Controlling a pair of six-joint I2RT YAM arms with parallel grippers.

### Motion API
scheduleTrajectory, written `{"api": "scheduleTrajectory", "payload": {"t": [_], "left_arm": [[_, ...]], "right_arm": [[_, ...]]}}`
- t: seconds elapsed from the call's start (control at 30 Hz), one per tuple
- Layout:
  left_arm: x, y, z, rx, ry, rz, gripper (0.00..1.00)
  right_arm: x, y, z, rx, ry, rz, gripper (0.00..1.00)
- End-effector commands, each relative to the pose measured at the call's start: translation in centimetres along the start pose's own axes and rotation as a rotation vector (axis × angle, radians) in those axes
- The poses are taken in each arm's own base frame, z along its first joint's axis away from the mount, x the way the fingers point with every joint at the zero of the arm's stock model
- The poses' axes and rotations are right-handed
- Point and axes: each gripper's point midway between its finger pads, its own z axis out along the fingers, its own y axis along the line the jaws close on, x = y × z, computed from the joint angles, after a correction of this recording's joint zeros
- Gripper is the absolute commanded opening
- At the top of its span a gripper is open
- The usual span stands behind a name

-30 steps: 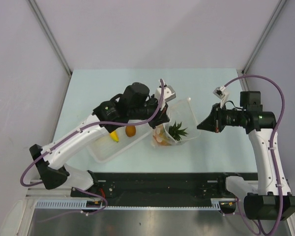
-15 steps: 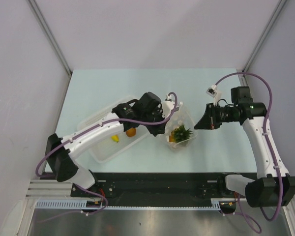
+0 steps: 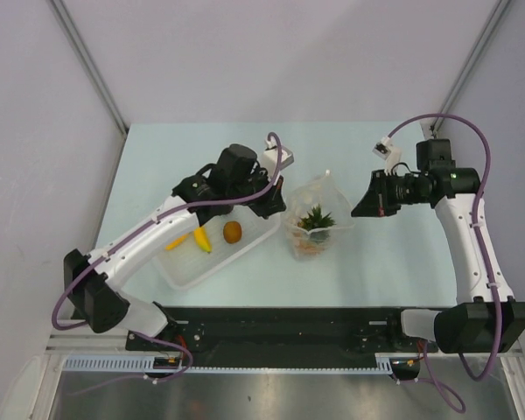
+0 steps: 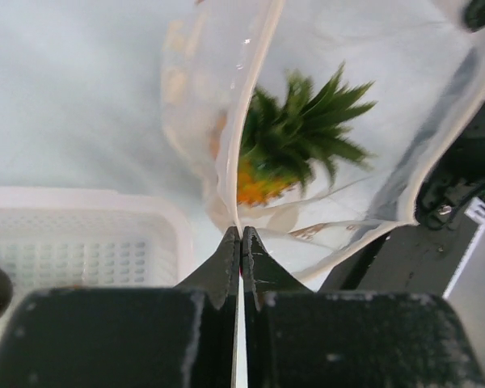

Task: Place the food in the zip-top bag and seal the zipper
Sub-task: Adjust the fake fruit in the zipper food storage bag.

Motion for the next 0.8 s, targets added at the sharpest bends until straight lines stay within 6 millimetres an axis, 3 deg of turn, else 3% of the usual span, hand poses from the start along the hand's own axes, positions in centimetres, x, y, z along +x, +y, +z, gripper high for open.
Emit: {"api": "scheduleTrajectory", "payload": {"t": [0.0,0.1,0.27,0.4,0.47,0.5,0.53,0.6,0.63,0.7,0.77], "left_arm": [[-3.0,-2.8,-1.7,0.118,-0.105,0.004,0.0],[-3.7,-3.8,-2.2,0.163,-0.119,0.01,0.0],[0.3,-2.5,0.1,0.148,0.041,-0.028,0.0],[1.2,-2.9,-0.3,0.195,0.06,0.047,0.0],[0.5,-3.0,-0.4,0.211,0.002,0.142,0.0],[0.8,-3.2,-0.9,0.225,-0.02,0.169,0.0],[0.8,-3.6,-1.0,0.251,-0.036,0.204,0.0],[0.6,-4.2,-1.3,0.28,-0.054,0.235,0.0],[0.6,-4.2,-1.3,0.281,-0.04,0.254,0.0],[0.2,-4.5,-1.2,0.296,-0.041,0.263,0.0],[0.3,-4.8,-1.0,0.31,-0.035,0.282,0.0]], "right_arm": [[-0.1,1.8,-1.5,-0.009,-0.007,-0.023,0.0],[-0.5,2.7,-1.9,-0.032,-0.016,-0.02,0.0],[1.5,-0.3,0.6,-0.019,0.044,0.066,0.0],[1.0,0.8,-0.2,-0.078,0.022,0.037,0.0],[1.5,0.8,-0.3,-0.082,0.028,-0.027,0.0],[1.6,0.8,-0.5,-0.072,0.03,-0.042,0.05],[1.8,0.7,-0.6,-0.067,0.035,-0.064,0.26],[0.9,-0.1,-1.1,-0.024,0.011,-0.109,0.55],[-0.8,-0.6,-1.6,0.011,-0.031,-0.151,0.81],[-2.4,-1.3,-1.6,0.032,-0.048,-0.181,0.87],[-4.4,-0.4,-2.0,0.025,-0.069,-0.224,0.89]]}}
